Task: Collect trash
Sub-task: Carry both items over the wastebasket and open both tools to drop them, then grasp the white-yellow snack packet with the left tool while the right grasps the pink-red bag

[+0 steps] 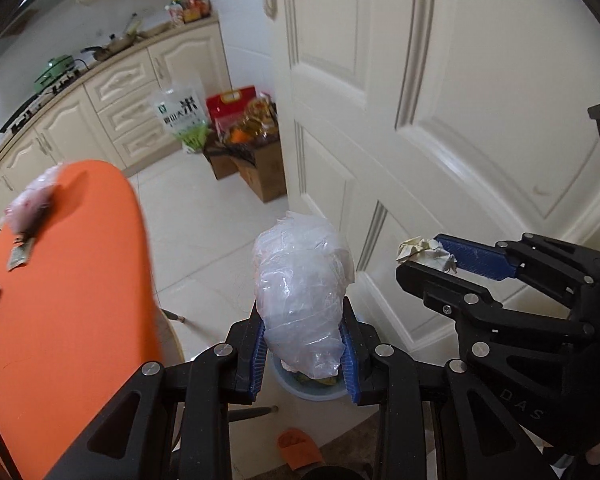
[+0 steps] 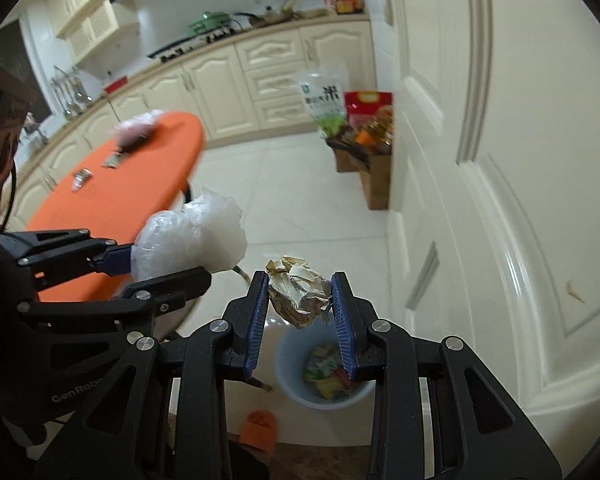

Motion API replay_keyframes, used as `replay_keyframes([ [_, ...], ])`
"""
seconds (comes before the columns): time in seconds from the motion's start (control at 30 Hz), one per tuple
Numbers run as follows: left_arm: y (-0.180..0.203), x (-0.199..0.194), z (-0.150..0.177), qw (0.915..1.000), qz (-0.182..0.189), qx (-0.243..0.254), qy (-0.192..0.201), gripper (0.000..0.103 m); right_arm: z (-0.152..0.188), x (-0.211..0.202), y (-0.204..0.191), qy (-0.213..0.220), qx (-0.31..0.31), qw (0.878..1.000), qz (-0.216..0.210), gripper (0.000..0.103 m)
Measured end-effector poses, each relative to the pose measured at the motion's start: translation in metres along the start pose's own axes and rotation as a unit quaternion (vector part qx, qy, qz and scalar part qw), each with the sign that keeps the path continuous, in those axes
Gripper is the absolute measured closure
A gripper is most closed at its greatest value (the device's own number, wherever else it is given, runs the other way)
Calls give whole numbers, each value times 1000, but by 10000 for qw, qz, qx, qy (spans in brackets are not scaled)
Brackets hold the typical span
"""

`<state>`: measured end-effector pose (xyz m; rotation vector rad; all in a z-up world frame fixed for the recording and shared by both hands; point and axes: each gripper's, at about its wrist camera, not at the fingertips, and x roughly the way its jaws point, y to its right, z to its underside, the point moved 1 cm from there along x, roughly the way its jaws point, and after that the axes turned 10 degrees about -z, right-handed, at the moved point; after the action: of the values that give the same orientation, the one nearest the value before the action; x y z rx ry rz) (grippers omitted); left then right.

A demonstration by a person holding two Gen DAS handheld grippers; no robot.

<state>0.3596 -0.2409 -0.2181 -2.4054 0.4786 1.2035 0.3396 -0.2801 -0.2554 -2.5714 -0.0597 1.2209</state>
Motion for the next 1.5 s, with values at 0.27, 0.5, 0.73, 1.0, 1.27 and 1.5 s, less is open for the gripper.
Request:
replay_keyframes([
  [0.27, 20, 61, -47, 9985, 26, 293, -453, 74, 15, 33, 32, -313, 218, 9992, 83, 73],
  [0.5, 21, 102, -78, 9968, -40, 249, -762, 53, 28, 62, 52, -613, 418, 9972, 102, 73],
  [0.73, 16, 106, -82, 9972, -86, 147, -726, 43, 30, 73, 54, -712, 504, 9962, 32, 73],
  [1.0, 5, 87, -74, 9984, -151, 61, -549, 43, 22, 81, 45, -688, 627, 9955, -150, 66],
  [1.27, -4, 38, -62, 9996, -108, -23, -248, 43, 15, 56, 27, -517, 534, 9972, -62, 54],
  [1.5, -36, -34, -44, 9986, -178, -313, 384, 39, -1, 18, -18, -209, 202, 9996, -8, 48],
])
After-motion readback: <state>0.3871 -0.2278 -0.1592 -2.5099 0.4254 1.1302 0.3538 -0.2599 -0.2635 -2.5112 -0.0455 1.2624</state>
